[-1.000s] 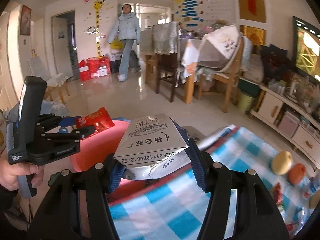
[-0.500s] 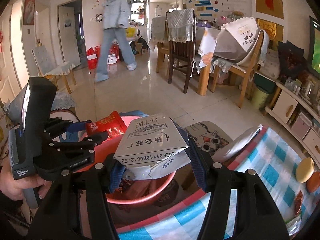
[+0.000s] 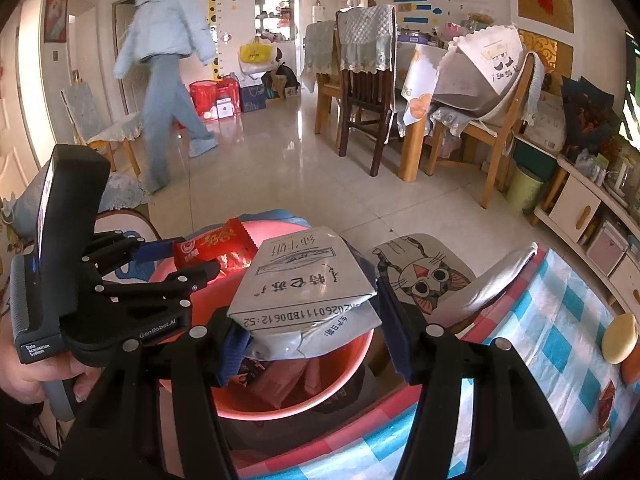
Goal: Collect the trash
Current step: 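Open the left gripper to drop the red packet while the right gripper drops the carton, then move both grippers back over the table toward the snack bags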
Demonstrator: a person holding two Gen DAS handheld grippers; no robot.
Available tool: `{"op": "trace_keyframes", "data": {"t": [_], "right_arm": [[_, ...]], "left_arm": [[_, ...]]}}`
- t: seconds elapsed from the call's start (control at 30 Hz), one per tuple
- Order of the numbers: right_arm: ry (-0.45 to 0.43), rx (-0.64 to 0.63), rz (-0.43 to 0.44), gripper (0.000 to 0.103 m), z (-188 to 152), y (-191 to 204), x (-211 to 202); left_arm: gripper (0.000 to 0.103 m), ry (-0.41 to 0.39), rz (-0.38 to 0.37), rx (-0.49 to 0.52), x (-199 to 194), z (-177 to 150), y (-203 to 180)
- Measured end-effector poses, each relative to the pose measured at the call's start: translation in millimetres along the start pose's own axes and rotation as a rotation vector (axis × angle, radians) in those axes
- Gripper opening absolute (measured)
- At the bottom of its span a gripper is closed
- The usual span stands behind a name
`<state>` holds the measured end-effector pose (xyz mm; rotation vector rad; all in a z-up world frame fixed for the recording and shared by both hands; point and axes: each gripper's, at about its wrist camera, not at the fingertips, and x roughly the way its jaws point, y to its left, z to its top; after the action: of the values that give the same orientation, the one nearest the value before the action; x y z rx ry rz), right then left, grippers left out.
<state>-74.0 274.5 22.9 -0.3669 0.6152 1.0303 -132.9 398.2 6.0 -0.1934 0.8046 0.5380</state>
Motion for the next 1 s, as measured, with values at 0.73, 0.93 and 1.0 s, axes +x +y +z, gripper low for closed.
{"op": "trace_keyframes", "data": {"t": [0.73, 0.93, 1.0], "right_arm": [[0.003, 0.072, -0.033, 0.093, -15, -32, -17], [-0.058, 0.114, -0.124, 0.094, -51, -75, -88], [-0.071, 0.134, -0.163, 0.095, -66, -92, -115]], "left_arm": [[0.092, -0.065, 0.067, -0.021, -21, 7, -2], [0.092, -0.136, 0.047, 0.022, -65, 16, -41], [0.092, -0.148, 0.024, 0.035, -80, 19, -59]]}}
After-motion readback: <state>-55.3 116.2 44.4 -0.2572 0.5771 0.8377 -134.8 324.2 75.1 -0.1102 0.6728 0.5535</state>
